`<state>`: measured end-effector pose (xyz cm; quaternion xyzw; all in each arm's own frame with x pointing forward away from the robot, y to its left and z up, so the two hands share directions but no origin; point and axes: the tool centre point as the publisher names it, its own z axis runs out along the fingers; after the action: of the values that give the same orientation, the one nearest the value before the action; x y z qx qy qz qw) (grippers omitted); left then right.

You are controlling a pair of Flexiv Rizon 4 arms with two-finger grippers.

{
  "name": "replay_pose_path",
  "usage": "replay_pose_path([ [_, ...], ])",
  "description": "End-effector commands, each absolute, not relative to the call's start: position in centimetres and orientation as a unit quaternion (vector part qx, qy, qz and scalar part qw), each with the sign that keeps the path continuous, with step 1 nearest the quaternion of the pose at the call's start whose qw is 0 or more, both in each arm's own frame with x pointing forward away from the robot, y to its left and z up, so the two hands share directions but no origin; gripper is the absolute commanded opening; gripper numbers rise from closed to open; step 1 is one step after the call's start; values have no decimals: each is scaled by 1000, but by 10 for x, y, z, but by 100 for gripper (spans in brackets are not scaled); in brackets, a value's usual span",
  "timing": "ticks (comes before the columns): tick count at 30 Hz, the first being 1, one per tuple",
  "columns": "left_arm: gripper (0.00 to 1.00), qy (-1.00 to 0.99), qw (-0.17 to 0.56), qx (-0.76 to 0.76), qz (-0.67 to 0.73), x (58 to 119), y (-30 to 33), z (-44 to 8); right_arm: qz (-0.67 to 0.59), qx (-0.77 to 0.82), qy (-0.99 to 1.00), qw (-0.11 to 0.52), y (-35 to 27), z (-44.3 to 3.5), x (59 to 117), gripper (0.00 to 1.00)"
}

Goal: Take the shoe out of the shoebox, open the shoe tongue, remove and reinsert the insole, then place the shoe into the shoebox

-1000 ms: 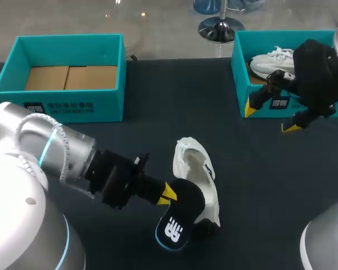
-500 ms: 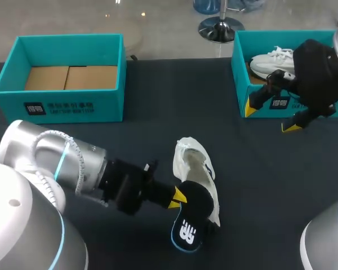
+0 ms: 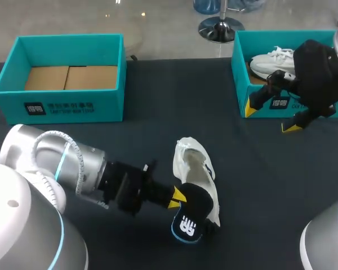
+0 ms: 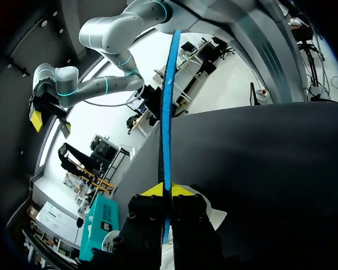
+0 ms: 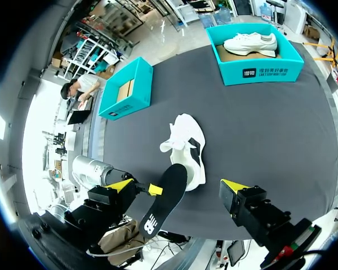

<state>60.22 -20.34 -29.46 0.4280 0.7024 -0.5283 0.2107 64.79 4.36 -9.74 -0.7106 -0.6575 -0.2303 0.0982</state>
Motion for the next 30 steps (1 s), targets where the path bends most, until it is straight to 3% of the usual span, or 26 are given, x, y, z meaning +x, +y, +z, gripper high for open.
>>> replay_pose_path([
  [1, 0, 701, 208, 427, -532, 609, -207, -301, -227, -711, -658, 99, 45, -97, 651, 100],
  [30, 0, 701, 228, 433, -518, 616, -222, -312, -227, -711, -658, 99, 45, -97, 651, 100],
])
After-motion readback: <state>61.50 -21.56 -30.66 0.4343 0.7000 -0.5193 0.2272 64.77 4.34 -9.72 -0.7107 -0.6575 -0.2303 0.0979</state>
